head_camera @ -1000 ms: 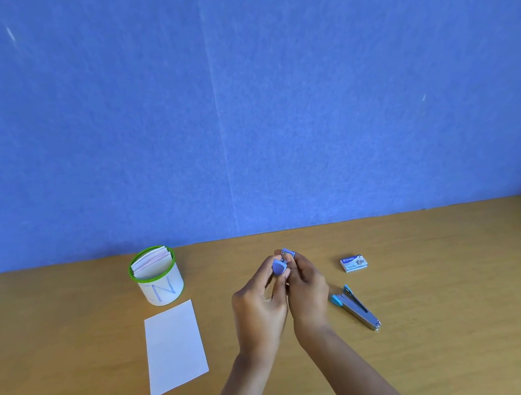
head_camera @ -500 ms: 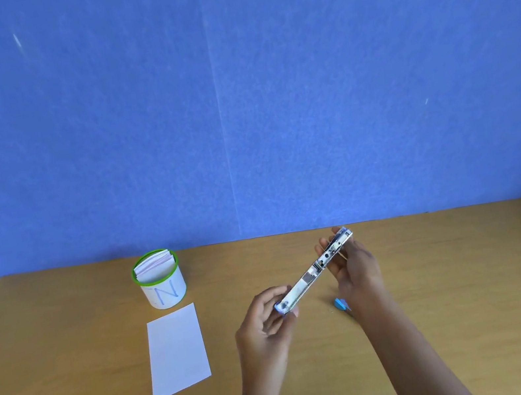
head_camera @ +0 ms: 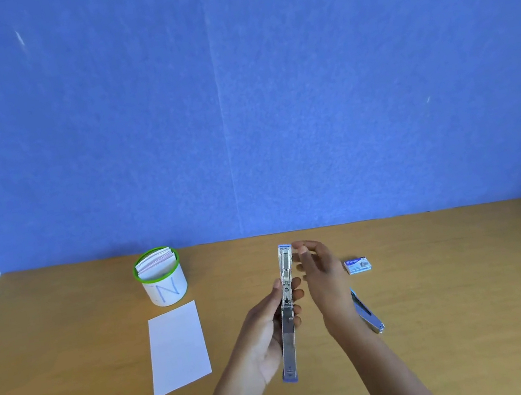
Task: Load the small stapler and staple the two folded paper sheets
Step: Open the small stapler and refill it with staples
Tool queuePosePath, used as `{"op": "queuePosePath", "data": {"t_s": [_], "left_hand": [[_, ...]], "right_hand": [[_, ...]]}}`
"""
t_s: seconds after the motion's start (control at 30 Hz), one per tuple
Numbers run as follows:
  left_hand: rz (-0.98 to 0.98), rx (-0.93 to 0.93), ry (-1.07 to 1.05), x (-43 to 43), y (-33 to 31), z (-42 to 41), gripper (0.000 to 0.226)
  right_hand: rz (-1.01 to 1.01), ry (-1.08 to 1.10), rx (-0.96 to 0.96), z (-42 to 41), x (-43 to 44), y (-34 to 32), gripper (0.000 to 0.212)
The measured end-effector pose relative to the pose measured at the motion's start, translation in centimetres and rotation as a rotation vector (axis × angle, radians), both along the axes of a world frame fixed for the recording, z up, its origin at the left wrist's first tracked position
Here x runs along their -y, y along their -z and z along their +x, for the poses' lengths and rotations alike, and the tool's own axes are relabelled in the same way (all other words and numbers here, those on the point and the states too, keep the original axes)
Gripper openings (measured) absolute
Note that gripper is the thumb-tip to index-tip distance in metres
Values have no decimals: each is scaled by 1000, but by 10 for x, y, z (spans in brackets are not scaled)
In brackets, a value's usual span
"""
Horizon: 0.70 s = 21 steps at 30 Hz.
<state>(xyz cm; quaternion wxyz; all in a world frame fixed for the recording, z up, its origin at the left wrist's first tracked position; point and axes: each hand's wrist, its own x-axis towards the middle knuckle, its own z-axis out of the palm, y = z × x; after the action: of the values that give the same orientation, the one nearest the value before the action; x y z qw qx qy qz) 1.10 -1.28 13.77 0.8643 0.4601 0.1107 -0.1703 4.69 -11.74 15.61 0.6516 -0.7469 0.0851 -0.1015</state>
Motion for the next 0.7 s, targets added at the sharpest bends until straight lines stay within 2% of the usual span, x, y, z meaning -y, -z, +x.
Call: {"op": "queuePosePath", "data": {"t_s": [0.1, 0.2, 0.37, 0.7], "left_hand": [[-129, -46, -20, -3, 0, 2, 31], [-186, -71, -45, -4, 0, 2, 23], [-217, -87, -66, -3, 1, 0, 22], [-129, -23, -65, -2, 4, -1, 23]], "right_hand": [[-372, 120, 379, -7, -2, 6, 14], [-615, 110, 569, -12, -3, 13, 16], [-739, 138, 628, -14, -4, 18, 16], [-796, 162, 645, -13, -3, 15, 15]]}}
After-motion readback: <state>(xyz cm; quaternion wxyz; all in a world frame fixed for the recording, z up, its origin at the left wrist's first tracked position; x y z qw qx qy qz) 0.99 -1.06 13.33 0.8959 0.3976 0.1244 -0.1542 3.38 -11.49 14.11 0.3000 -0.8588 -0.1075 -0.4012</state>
